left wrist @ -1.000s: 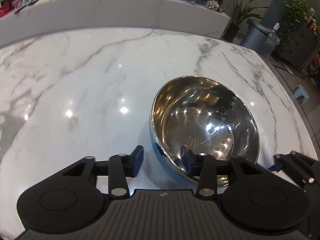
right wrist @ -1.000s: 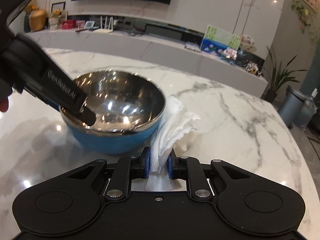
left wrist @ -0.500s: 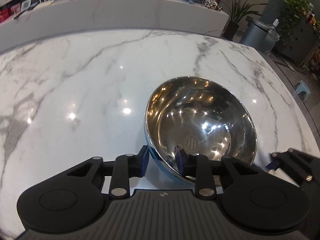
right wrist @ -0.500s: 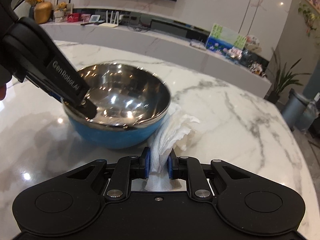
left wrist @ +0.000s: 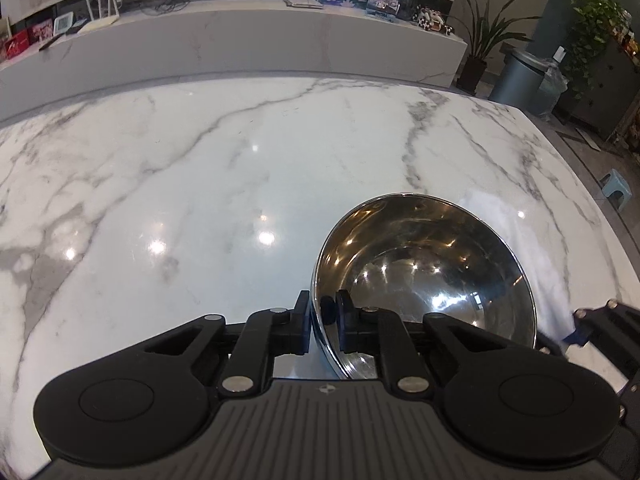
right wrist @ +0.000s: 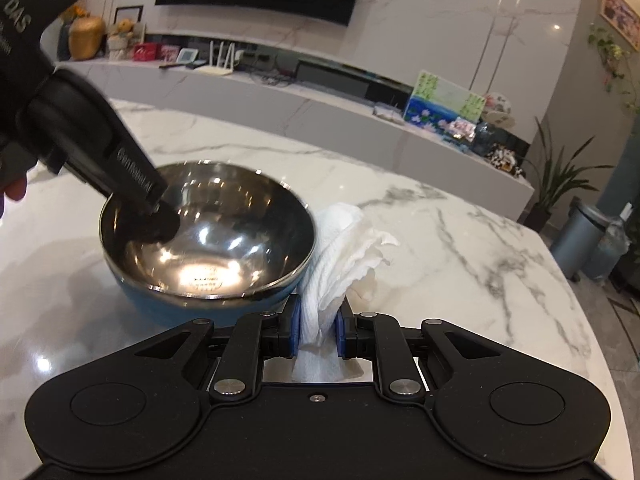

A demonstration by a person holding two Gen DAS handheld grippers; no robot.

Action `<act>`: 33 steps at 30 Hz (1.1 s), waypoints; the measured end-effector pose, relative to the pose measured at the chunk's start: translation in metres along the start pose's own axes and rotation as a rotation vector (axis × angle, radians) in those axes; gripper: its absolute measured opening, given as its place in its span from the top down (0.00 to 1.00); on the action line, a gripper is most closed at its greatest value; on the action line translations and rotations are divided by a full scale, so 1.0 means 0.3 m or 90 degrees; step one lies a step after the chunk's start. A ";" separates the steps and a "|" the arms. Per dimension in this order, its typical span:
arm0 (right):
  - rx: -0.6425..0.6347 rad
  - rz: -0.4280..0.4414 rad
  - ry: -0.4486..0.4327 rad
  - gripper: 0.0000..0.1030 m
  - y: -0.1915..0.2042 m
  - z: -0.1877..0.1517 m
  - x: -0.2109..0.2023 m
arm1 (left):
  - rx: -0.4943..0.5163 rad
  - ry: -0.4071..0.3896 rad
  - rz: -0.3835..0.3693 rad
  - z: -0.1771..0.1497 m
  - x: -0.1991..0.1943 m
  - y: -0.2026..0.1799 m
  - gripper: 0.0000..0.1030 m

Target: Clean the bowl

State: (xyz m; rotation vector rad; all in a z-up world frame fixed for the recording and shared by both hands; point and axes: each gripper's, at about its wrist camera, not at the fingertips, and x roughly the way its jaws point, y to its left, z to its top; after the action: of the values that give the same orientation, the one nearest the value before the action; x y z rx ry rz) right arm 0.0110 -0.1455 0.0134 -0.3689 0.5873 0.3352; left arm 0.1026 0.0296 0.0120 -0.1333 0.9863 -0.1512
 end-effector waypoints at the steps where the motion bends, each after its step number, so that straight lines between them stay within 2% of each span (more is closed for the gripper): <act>1: -0.002 0.002 0.005 0.85 0.004 -0.002 0.003 | -0.006 0.004 0.000 0.000 0.002 0.003 0.82; 3: -0.007 0.007 0.013 0.85 0.011 -0.007 0.008 | -0.028 0.027 0.008 -0.003 0.010 0.014 0.66; 4: -0.008 0.010 0.017 0.85 0.014 -0.009 0.011 | -0.035 0.036 0.009 -0.007 0.013 0.019 0.64; 10: -0.017 0.022 0.032 0.85 0.027 -0.018 0.024 | -0.035 0.053 0.006 -0.017 0.009 0.017 0.62; 13: -0.019 0.024 0.035 0.85 0.028 -0.020 0.028 | -0.027 0.059 0.000 -0.020 0.009 0.008 0.67; 18: -0.018 0.021 0.031 0.85 0.024 -0.018 0.027 | -0.016 0.047 -0.009 -0.013 0.003 0.004 0.83; 30: 0.018 -0.015 -0.018 0.85 -0.035 0.011 -0.011 | 0.015 -0.041 -0.006 0.006 0.012 -0.009 0.89; 33: 0.008 -0.011 -0.026 0.85 -0.030 0.012 -0.025 | 0.017 -0.048 -0.004 0.008 0.014 -0.010 0.89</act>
State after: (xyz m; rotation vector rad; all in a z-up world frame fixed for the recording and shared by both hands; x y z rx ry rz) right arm 0.0106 -0.1533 0.0226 -0.3549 0.5457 0.3218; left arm 0.1067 0.0259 0.0106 -0.1172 0.9084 -0.1633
